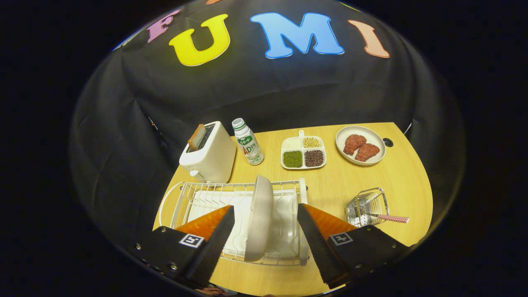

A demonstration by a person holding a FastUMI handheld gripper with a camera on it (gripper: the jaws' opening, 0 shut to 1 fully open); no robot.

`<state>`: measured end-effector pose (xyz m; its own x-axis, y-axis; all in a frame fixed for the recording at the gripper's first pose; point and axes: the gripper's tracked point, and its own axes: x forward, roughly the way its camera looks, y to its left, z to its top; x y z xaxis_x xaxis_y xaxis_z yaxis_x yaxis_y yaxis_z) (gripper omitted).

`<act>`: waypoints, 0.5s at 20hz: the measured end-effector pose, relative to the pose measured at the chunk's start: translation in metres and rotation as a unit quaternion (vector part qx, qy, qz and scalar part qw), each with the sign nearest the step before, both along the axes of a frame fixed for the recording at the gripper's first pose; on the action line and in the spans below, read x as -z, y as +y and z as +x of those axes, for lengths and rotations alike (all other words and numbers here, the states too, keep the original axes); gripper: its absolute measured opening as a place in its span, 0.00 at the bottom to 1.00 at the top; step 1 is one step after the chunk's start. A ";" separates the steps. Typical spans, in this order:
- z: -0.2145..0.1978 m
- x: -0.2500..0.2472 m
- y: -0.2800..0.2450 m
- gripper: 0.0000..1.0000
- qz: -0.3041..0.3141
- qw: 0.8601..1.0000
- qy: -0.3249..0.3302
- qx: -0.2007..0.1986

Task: Take the plate from the dish rack, then take the spoon from the basket and place it into the plate.

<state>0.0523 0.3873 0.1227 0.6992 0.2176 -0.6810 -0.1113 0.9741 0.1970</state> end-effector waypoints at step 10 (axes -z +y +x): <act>0.029 0.065 0.005 0.90 -0.028 0.995 0.093 0.022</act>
